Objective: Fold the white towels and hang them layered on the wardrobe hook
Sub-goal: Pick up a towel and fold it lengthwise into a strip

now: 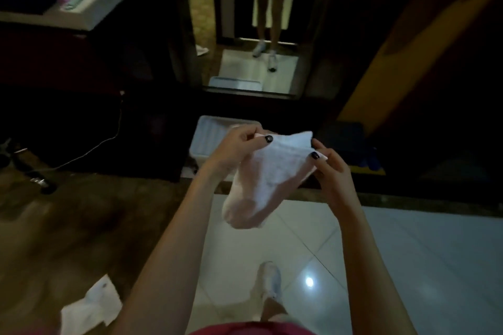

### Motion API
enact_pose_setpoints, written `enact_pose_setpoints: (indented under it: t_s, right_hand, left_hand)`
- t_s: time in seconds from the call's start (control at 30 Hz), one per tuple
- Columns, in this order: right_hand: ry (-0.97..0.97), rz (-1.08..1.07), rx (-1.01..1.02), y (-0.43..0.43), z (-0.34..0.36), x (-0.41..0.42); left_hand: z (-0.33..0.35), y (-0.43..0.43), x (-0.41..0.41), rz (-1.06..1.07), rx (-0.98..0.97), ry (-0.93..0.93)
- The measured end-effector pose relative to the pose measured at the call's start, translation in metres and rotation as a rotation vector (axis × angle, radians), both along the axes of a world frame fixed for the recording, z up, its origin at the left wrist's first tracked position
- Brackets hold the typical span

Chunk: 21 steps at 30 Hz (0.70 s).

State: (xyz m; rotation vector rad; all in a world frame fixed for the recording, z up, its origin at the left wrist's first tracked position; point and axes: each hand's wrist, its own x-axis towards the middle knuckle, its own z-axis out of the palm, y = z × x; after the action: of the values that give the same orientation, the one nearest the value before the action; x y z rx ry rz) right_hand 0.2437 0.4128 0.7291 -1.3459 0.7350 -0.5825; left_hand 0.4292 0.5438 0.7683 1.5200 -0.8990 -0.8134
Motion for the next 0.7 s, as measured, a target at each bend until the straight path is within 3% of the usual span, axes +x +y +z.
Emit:
enact_pose_setpoints:
  t_s: [0.27,0.47,0.7]
  right_hand:
    - [-0.085,-0.125,-0.028,-0.006,0.027,-0.101]
    - [-0.06,-0.347,-0.066,-0.034,0.029,-0.166]
    - [0.035,-0.607,-0.243,-0.103,0.03,-0.234]
  left_hand:
    - [0.014,-0.059,-0.07,-0.363,0.043,0.0]
    - [0.01,-0.113,-0.124,-0.412,0.071,-0.206]
    - [-0.007,-0.183,-0.202,-0.478,0.1,-0.247]
